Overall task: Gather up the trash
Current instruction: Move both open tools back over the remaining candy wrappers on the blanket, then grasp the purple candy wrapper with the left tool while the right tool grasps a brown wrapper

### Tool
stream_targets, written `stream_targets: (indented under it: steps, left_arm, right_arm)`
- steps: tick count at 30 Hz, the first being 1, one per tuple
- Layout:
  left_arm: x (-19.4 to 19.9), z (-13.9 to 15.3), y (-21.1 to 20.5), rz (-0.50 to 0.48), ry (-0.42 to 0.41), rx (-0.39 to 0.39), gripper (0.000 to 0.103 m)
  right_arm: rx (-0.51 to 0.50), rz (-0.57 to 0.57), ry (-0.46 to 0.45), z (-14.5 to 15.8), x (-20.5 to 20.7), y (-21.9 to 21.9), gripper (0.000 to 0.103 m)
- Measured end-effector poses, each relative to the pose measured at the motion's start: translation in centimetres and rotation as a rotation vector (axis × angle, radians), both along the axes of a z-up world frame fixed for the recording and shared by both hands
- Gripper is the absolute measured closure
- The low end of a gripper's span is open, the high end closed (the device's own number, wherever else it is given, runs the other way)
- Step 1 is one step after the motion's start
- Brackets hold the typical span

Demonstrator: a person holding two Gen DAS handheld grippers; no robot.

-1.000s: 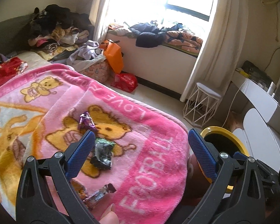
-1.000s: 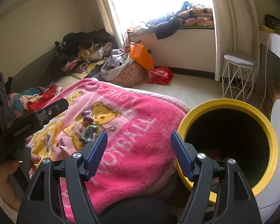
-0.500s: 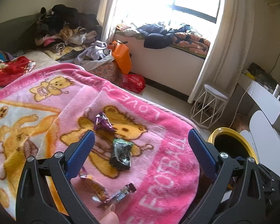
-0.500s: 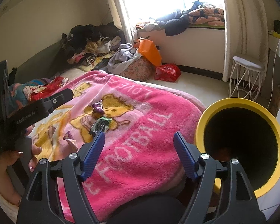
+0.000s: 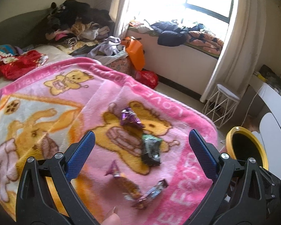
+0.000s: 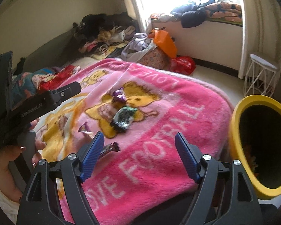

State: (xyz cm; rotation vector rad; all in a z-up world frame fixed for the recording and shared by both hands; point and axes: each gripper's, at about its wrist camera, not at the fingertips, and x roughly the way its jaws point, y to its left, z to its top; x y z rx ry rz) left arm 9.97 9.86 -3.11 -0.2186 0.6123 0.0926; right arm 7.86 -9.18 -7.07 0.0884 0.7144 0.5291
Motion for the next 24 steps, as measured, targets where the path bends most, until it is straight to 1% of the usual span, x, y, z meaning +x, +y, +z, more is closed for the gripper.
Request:
stream_targets:
  steps: [3,8,15,17,19,20,22,23,24]
  left_arm:
    - [-0.2,-0.6,1.1,0.025,0.021,-0.001,0.011]
    - [-0.7,-2.1,2.8,0.047,0.065,-0.012,0.011]
    - [-0.8,-4.3,4.5,0.051,0.126,-0.09,0.012]
    - [-0.8,-5.0,4.8,0.044,0.143,-0.116,0.018]
    - [-0.7,-5.7,5.1,0.039,0.162,-0.154,0.026]
    - [-0.6,-6.1,5.3,0.037,0.175,-0.176,0.027]
    - [-0.5,-6.8,5.4,0.032,0.194,-0.213,0.036]
    - [-0.4,-7.2,5.5,0.032,0.205,-0.231,0.038]
    - [-0.4,-7.5,5.6,0.032,0.216,-0.251,0.041]
  right_arm:
    - [-0.018,0.029,0.019,-0.6,0.2,1.8,0.028]
    - [-0.039,0.047,0.053,-1.7,0.9,3.6,0.028]
    - [-0.043,0.056,0.132,-3.5,2.0,5.9,0.028]
    - [-0.045,0.058,0.156,-4.2,2.3,6.5,0.028]
    - [-0.046,0.062,0.179,-4.8,2.7,7.0,0.034]
    - [-0.046,0.066,0.195,-5.2,2.9,7.2,0.035]
    - [-0.038,0.074,0.222,-5.7,3.2,7.6,0.042]
    - [-0.036,0.075,0.239,-6.1,3.4,7.8,0.044]
    - [-0.031,0.078,0.25,-6.4,3.4,7.9,0.05]
